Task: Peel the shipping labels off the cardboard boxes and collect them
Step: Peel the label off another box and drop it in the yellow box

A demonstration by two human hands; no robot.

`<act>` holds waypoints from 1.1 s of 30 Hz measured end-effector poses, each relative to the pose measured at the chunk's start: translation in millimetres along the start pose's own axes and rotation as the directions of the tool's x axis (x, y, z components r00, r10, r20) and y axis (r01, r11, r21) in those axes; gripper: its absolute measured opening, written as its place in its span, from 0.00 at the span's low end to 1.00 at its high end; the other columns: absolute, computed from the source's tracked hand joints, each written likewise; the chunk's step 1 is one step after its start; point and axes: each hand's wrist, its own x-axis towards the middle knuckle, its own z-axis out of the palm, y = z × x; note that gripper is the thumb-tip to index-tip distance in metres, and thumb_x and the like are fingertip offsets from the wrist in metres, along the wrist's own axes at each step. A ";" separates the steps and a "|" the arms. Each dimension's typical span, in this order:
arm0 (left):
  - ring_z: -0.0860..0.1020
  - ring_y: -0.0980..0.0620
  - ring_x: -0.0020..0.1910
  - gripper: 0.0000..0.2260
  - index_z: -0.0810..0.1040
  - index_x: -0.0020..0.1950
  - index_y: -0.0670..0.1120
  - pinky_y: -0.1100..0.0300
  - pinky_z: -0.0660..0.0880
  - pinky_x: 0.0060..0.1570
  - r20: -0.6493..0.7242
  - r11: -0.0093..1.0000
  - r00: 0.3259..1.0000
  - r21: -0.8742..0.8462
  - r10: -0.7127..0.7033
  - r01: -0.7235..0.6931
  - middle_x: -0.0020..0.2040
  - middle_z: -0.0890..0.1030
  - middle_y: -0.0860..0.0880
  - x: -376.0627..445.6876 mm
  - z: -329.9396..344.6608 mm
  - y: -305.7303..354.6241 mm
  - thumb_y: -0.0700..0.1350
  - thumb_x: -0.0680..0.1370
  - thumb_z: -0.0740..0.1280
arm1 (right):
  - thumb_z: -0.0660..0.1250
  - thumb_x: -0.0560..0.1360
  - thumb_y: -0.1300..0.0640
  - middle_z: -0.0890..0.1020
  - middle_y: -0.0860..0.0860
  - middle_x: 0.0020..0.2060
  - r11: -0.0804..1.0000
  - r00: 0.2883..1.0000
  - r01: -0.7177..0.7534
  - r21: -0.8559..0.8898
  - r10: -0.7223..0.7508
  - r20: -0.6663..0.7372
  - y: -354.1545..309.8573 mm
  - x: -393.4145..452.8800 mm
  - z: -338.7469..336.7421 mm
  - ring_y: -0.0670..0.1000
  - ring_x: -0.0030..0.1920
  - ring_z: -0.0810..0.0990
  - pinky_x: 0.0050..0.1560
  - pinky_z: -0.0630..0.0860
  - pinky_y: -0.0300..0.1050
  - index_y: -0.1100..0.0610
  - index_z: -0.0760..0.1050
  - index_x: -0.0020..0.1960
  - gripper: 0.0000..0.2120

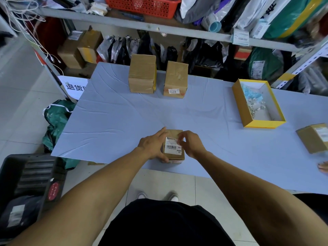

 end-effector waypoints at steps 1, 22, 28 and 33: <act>0.68 0.47 0.72 0.54 0.52 0.78 0.55 0.48 0.73 0.60 0.001 1.000 1.000 0.000 0.002 -0.002 0.80 0.46 0.58 0.1 0.1 -0.1 0.65 0.60 0.78 | 0.66 0.77 0.55 0.80 0.56 0.52 1.000 1.000 -0.002 0.005 0.002 -0.004 -0.3 -0.8 -0.2 0.57 0.52 0.78 0.53 0.75 0.52 0.61 0.79 0.47 0.09; 0.68 0.46 0.73 0.55 0.52 0.79 0.54 0.48 0.71 0.61 0.008 1.000 1.000 -0.011 -0.004 0.004 0.80 0.46 0.57 -3.2 -3.6 4.6 0.64 0.60 0.78 | 0.66 0.77 0.54 0.82 0.55 0.53 0.995 0.999 -0.002 0.103 -0.001 0.032 3.3 -7.9 -4.6 0.56 0.55 0.78 0.55 0.72 0.48 0.57 0.76 0.44 0.06; 0.67 0.46 0.73 0.54 0.52 0.79 0.54 0.48 0.72 0.60 0.015 1.000 1.000 -0.004 -0.001 0.001 0.81 0.46 0.57 -4.4 -5.1 6.2 0.63 0.61 0.78 | 0.66 0.78 0.54 0.81 0.55 0.55 0.994 0.998 -0.004 0.111 -0.002 0.057 5.6 -6.9 -5.3 0.56 0.56 0.78 0.56 0.72 0.49 0.59 0.78 0.47 0.08; 0.66 0.46 0.73 0.54 0.52 0.79 0.53 0.48 0.72 0.61 0.020 1.000 1.000 0.003 -0.001 0.001 0.81 0.46 0.56 -4.9 -5.9 7.7 0.63 0.62 0.78 | 0.66 0.78 0.53 0.81 0.54 0.58 0.995 0.996 0.001 0.103 -0.010 0.085 8.6 -4.8 -7.2 0.55 0.58 0.77 0.57 0.71 0.47 0.59 0.78 0.48 0.09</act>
